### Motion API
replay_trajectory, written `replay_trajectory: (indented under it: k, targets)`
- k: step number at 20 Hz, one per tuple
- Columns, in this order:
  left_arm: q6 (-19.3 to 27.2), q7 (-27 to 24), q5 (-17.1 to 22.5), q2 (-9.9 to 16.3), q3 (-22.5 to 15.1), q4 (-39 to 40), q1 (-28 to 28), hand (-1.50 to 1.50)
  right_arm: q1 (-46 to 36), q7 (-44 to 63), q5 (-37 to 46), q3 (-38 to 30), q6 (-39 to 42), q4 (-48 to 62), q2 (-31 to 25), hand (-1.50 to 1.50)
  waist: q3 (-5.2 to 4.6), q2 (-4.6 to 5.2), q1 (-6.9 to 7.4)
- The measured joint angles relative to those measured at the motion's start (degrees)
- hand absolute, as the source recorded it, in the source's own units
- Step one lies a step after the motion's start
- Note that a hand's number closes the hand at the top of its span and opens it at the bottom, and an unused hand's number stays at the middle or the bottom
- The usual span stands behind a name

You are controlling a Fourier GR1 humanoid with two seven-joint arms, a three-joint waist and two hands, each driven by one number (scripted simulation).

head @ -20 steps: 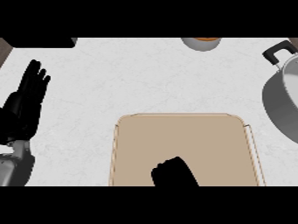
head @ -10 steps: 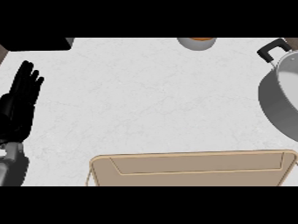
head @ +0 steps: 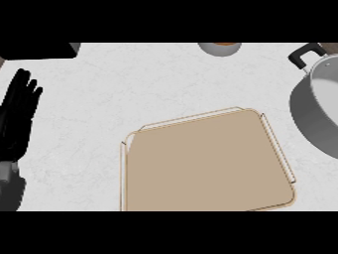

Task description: Pick the bell pepper from the tray and place it in the pot

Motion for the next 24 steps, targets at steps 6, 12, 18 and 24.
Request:
replay_trajectory:
  k: [6,12,18,24]
  targets:
    - [0.21,0.3,-0.25,-0.12,0.03,-1.29,1.45,0.0,4.07,-3.67,-4.06,-10.96,-12.57,-2.34,1.93,1.5,0.02,-0.07,-0.46]
    - [-0.13,0.53,0.12,0.0,0.51,-1.07,1.13,0.0,5.51,-6.5,-11.2,-22.24,-19.63,-2.55,3.58,1.5,0.02,0.12,-0.35]
    - [-0.38,0.45,-0.15,-0.33,0.1,-1.33,0.92,0.0,5.49,-7.79,-29.48,-36.54,-18.49,-2.91,2.39,1.5,0.01,0.22,0.33]
    - [-0.82,0.79,-0.66,-0.51,-0.51,-1.85,0.42,0.0,0.02,-10.63,-50.73,-51.95,-9.53,6.46,-0.51,1.5,-0.03,0.38,1.68]
